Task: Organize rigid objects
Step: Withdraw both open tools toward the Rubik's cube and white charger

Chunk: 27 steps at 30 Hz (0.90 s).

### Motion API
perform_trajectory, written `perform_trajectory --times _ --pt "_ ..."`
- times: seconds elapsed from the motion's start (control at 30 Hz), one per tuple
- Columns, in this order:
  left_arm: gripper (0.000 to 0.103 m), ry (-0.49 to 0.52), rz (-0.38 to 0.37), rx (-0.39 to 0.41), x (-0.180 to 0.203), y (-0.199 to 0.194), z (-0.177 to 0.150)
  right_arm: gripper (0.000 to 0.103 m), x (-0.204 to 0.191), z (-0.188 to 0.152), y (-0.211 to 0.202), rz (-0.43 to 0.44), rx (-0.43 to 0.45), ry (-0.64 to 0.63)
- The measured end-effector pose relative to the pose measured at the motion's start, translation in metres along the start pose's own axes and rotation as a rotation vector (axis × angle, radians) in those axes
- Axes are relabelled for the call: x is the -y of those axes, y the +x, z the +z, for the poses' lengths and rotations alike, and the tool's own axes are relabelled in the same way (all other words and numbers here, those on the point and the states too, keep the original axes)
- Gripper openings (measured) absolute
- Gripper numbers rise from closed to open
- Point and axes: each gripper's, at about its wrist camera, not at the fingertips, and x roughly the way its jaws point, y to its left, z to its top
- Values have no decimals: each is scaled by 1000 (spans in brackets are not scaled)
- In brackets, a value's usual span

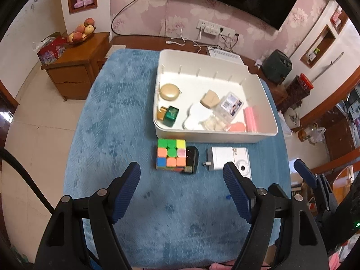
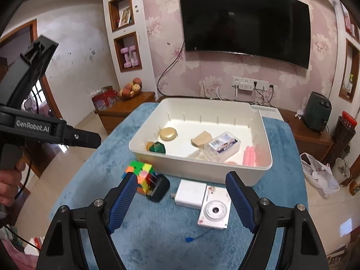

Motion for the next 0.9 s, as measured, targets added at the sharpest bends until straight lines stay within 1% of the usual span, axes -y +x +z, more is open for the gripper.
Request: perform_trajectory --times 0.2,0.47,0.67,0.9 --pt "79 2 0 -49 22 13 -6 81 13 -13 9 5 -37 -22" --pt "79 21 19 -123 52 38 -7 81 43 -30 28 39 -100 10" --pt "79 35 29 -219 74 68 -1 81 64 -43 46 72 -174 38" --pt "79 19 56 -351 95 114 5 81 76 -61 64 88 -221 8"
